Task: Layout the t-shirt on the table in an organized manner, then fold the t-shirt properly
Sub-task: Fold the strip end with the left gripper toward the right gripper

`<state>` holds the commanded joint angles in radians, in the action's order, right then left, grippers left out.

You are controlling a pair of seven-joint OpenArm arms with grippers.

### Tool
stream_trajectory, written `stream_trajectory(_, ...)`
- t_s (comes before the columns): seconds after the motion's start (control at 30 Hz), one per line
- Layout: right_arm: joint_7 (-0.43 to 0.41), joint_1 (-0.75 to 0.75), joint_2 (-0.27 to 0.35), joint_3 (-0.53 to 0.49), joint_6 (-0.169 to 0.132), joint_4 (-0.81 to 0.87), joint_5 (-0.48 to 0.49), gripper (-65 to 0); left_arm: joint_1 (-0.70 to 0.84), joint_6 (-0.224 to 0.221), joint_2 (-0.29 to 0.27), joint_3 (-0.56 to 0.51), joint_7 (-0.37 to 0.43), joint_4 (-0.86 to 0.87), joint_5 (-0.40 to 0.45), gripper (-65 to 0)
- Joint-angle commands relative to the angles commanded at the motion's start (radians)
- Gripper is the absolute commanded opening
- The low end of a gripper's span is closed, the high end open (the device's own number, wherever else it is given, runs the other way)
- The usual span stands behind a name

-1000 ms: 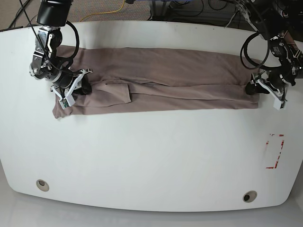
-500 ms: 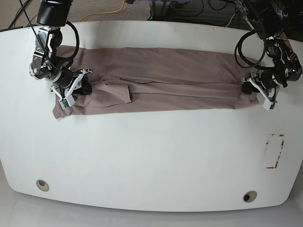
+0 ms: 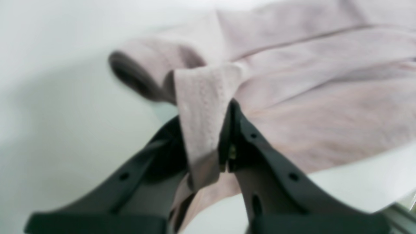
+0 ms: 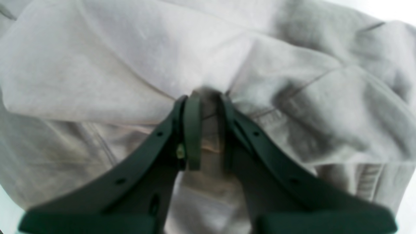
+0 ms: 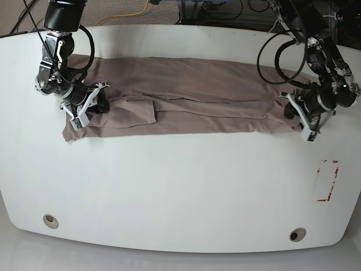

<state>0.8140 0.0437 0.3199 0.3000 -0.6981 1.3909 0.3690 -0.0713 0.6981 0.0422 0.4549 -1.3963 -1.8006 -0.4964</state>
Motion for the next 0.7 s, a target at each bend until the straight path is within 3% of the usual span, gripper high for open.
stream_trajectory(0.4,0.000,0.000,-0.011,0.000,0.000,0.000,0.000,-55.5,-0.003,0.000,-0.190,-0.181,0.000,0.005,0.002,-61.4)
stream_trajectory(0.7,0.000,0.000,-0.011,0.000,0.000,0.000,0.000,-55.5,-0.008,0.000,-0.199,-0.273,0.036,0.080,0.000,-61.4)
